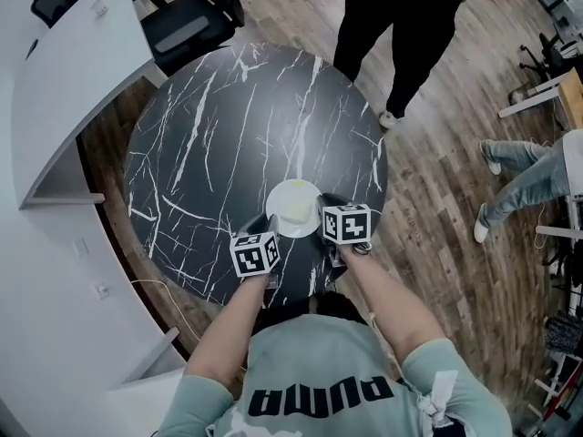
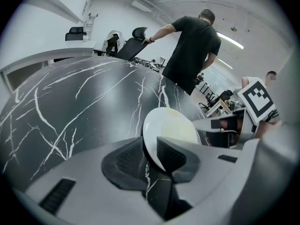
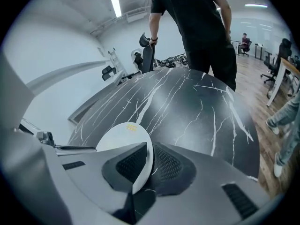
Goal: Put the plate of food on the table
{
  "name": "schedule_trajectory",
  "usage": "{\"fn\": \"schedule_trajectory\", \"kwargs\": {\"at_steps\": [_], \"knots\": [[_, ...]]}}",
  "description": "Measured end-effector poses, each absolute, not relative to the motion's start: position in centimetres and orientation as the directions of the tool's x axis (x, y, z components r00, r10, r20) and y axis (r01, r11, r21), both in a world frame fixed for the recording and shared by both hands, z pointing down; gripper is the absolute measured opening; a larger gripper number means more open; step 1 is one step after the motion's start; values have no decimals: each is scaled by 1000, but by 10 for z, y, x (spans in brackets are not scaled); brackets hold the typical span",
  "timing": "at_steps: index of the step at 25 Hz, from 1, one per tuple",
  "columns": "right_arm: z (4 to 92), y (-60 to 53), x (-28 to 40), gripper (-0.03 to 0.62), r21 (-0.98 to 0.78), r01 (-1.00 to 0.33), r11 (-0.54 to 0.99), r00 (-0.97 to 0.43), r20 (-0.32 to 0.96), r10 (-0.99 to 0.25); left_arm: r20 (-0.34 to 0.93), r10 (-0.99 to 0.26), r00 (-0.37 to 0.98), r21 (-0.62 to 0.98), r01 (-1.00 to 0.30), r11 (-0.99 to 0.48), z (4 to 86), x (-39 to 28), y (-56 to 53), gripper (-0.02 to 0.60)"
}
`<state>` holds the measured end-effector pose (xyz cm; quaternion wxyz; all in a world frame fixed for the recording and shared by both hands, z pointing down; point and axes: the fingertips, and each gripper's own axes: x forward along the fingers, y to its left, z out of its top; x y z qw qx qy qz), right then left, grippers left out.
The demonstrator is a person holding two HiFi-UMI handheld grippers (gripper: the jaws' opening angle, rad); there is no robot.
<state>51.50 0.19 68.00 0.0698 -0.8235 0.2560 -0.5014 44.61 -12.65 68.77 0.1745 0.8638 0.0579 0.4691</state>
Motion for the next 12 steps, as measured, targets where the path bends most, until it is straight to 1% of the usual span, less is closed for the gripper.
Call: {"fn": "schedule_trajectory", "kwargs": {"at_steps": [4,8,12], "knots": [[668,10,515,40,-333,-382,-862,395,784,-478,786,236,572,330,-65,-942,681,440,-136,104],[644,21,512,40,-291,-440,-849,444,752,-488,756,199,624,300,-61,-952,658,436,-144,100],[616,34,497,39,-272,-490,-828,479,710,-516,704,176,688,272,-31,-962,621,425,-135,18]]}}
